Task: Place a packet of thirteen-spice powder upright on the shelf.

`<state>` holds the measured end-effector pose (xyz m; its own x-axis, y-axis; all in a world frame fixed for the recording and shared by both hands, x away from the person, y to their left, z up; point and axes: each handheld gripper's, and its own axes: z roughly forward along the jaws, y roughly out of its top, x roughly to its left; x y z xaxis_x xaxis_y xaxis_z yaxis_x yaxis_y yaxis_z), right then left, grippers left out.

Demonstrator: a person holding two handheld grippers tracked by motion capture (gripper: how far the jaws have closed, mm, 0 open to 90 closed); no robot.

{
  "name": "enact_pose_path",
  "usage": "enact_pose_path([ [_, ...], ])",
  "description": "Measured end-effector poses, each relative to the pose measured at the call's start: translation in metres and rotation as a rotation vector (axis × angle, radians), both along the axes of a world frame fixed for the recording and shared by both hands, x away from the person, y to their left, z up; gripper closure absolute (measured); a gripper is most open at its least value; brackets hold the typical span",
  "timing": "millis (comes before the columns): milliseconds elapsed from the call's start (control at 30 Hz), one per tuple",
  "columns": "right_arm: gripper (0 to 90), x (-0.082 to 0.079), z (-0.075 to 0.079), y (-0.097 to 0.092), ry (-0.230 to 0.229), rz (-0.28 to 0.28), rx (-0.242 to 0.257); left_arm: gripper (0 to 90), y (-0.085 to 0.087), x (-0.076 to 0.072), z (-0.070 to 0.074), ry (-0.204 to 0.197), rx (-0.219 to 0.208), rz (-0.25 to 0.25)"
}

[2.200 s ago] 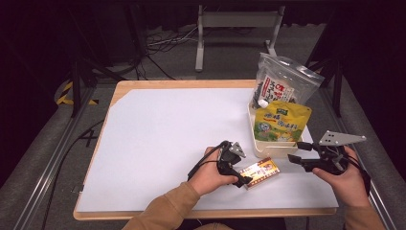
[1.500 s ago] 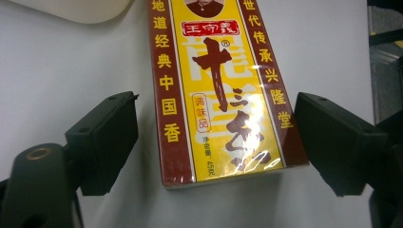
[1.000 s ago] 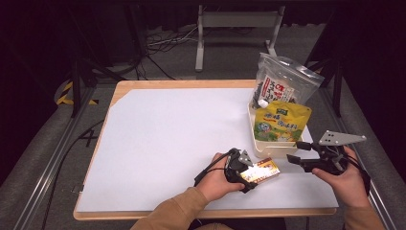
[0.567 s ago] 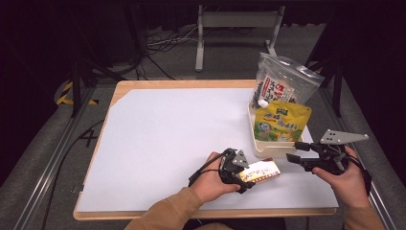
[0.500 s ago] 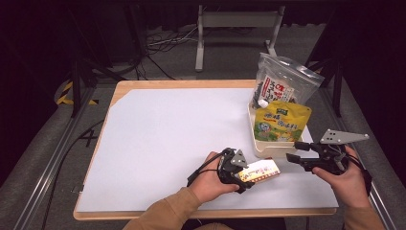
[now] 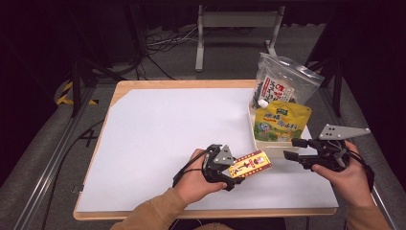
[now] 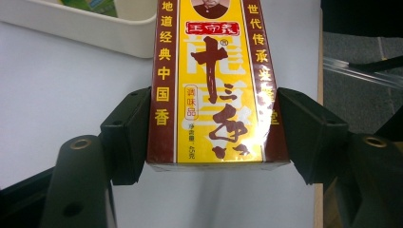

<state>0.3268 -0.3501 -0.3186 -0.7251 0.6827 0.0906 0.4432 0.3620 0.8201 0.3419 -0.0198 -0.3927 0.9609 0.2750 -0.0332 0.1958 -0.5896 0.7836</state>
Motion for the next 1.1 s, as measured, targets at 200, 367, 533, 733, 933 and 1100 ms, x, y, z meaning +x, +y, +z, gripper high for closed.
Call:
enact_pose_path([
  [200, 41.3, 0.005, 0.008, 0.014, 0.068, 0.014, 0.001, 32.4, 0.016, -0.001, 0.002, -0.02, -0.016, 0.036],
  [367, 45.3, 0.009, 0.011, 0.025, 0.098, 0.042, 0.007, 32.4, 0.027, 0.0, 0.003, -0.017, -0.038, 0.057],
  [533, 46.8, 0.013, 0.013, 0.034, 0.101, 0.069, 0.013, 32.4, 0.037, 0.0, 0.007, -0.024, -0.055, 0.081],
  [733, 44.2, 0.02, 0.013, 0.047, 0.16, 0.06, 0.013, 32.3, 0.047, -0.002, 0.014, -0.055, -0.078, 0.103],
  [933, 44.5, 0.027, 0.014, 0.059, 0.213, 0.049, 0.033, 32.3, 0.053, -0.005, 0.017, -0.082, -0.098, 0.117],
  [1100, 44.5, 0.031, 0.017, 0.07, 0.246, 0.053, 0.042, 32.3, 0.056, -0.009, 0.017, -0.112, -0.114, 0.124],
])
